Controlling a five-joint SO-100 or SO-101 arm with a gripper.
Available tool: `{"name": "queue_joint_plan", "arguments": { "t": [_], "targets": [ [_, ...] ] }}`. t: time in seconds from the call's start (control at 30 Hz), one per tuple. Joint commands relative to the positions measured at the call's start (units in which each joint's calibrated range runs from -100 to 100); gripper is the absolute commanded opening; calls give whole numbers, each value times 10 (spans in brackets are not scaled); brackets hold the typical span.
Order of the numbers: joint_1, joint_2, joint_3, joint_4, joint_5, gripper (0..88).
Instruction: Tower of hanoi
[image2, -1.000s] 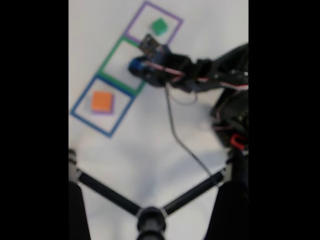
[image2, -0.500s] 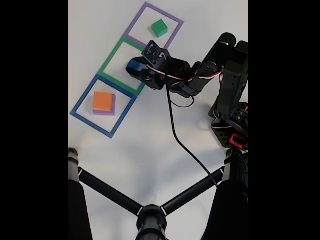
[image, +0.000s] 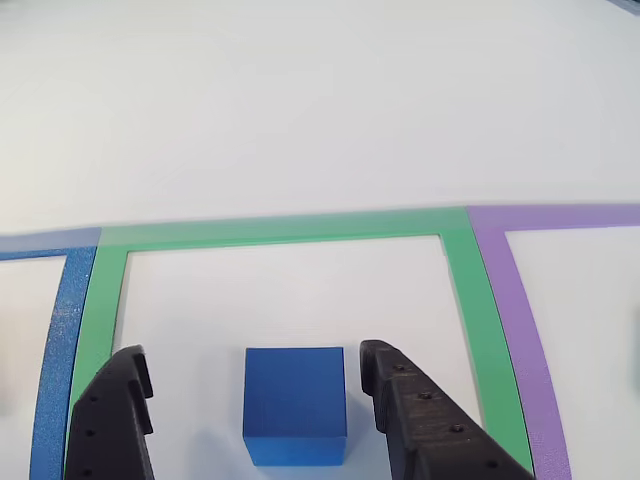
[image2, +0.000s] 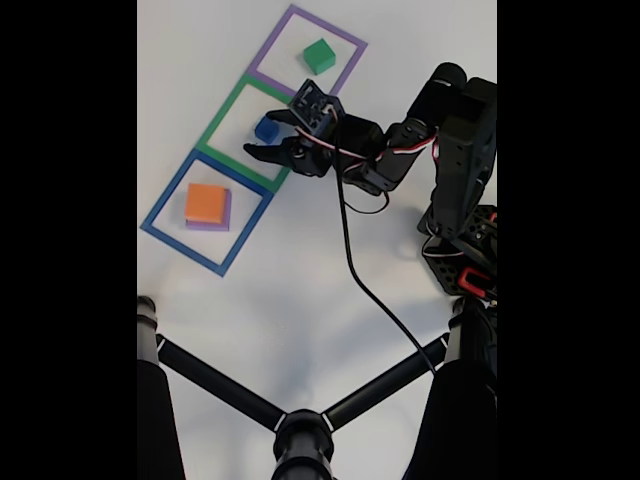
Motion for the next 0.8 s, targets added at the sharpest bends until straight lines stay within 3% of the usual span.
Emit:
{"name": "queue_joint_plan", "arguments": {
  "t": [0.0, 0.2, 0.27, 0.4, 0.57, 0.77],
  "targets": [
    [3, -109, 21, 53, 2, 250],
    [8, -279, 23, 210, 2, 193],
    [17, -353, 19, 306, 2, 74],
    [38, -494, 6, 491, 2, 11],
    [77, -575, -21, 619, 2, 0],
    [134, -611, -264, 996, 2, 0]
  ]
}}
